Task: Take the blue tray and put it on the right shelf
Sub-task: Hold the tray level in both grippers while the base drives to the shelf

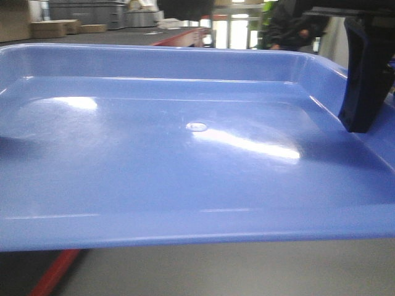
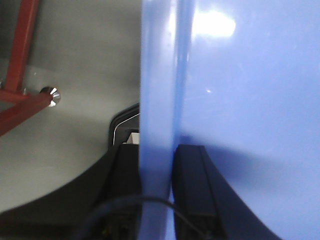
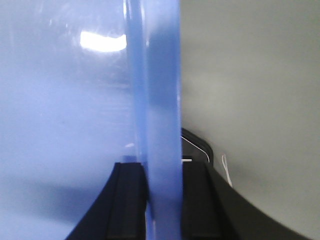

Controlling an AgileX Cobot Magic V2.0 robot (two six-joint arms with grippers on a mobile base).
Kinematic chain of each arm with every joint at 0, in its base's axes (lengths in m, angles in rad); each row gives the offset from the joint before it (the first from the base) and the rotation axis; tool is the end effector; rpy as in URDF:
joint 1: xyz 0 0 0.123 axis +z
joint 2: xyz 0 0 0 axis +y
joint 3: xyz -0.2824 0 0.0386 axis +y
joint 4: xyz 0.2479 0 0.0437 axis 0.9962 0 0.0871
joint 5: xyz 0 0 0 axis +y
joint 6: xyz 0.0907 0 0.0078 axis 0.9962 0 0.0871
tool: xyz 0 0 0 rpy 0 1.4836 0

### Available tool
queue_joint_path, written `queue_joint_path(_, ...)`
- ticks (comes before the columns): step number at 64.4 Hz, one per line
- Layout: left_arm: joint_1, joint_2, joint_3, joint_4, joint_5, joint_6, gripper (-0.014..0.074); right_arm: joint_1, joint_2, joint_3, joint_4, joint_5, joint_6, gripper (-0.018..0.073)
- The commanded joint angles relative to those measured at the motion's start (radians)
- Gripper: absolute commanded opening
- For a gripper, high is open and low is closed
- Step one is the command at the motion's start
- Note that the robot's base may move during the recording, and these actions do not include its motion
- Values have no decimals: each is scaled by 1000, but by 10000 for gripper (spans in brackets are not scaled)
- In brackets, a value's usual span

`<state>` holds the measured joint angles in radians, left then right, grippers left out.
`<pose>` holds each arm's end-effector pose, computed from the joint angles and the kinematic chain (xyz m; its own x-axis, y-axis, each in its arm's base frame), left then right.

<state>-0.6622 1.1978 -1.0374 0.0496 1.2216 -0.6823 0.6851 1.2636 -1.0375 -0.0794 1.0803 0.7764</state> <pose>0.1678 -0.1254 0.3161 -0.9698 -0.0258 -0.2423 0.0069 0.9911 -0.1332 0.1853 0.1432 0.3056 -0.9496 0.0917 -0.2997 0.0367 0.9822 0.1843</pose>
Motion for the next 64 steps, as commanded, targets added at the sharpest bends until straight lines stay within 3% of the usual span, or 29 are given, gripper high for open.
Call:
queue_joint_path(1, -9, -23, -24, -18, -11, -4, 54, 0, -30, -27, -20, -34, 9, 243)
queue_joint_path(64, -9, -23, -24, -18, 3, -4, 54, 0, -30, -27, -20, -34, 9, 243)
